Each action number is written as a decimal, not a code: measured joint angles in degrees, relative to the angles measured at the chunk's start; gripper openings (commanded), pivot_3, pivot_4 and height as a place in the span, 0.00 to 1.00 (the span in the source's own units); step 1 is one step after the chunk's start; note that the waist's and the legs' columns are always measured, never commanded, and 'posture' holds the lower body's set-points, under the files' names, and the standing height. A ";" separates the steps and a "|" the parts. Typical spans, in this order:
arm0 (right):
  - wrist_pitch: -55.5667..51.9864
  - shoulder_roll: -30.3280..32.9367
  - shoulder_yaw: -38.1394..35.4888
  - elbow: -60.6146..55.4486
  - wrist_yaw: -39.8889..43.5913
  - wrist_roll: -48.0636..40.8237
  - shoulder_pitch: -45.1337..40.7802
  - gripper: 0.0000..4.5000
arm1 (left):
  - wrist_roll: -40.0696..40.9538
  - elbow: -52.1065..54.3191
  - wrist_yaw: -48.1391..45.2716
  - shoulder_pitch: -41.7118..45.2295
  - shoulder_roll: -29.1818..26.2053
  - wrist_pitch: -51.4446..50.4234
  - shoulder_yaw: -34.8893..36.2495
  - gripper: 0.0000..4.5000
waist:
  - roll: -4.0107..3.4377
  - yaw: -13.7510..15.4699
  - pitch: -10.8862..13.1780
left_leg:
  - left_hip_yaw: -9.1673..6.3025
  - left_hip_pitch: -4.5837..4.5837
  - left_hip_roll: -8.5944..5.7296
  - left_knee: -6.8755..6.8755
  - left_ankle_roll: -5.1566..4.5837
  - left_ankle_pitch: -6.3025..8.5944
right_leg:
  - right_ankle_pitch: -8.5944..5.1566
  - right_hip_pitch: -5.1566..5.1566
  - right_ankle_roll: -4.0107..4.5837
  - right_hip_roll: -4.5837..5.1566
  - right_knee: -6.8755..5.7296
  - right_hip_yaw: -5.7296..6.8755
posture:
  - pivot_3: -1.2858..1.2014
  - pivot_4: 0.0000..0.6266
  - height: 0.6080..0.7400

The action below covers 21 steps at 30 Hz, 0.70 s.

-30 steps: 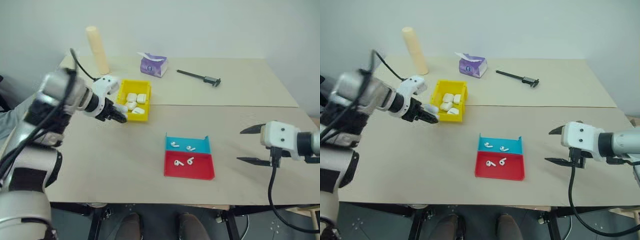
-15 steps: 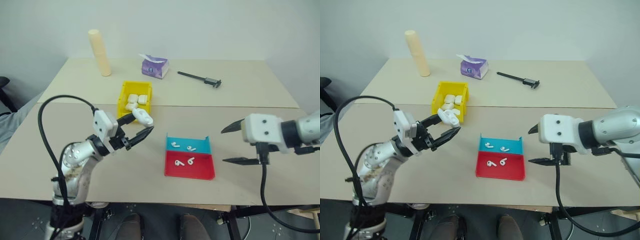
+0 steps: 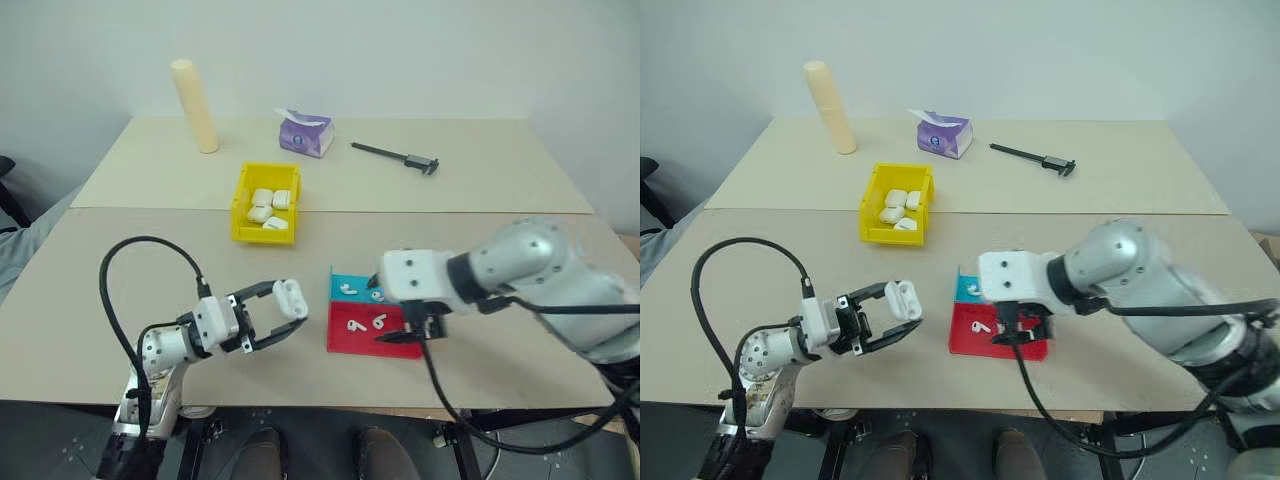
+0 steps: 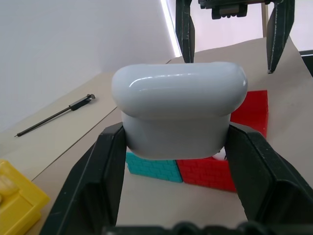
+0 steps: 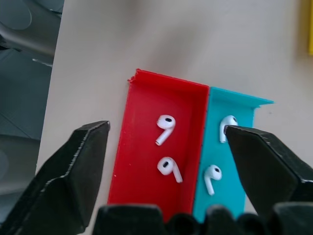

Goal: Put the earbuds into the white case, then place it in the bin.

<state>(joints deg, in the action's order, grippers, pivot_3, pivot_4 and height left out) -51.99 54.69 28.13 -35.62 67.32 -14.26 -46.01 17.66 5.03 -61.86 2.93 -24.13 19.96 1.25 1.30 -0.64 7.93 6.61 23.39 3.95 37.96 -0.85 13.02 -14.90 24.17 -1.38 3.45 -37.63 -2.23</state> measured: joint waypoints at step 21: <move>-20.01 -11.22 17.31 3.19 -15.09 5.42 -4.12 0.55 | -2.99 -2.08 2.10 -3.73 -3.78 9.79 -3.08 0.61 | -0.03 -0.31 -0.02 | 0.02 0.00 0.03 -0.03 0.00 0.00 | -0.02 0.04 0.05 0.00 -0.02 0.05 | 0.52 0.24 1.00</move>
<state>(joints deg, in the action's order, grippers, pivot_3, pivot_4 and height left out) -72.00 43.47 45.44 -32.44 52.23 -8.84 -50.13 14.67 2.95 -59.76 -0.80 -27.91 29.75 -1.83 1.27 -0.95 7.91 6.63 23.39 3.98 37.93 -0.85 13.02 -14.92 24.21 -1.33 3.45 -37.66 -2.18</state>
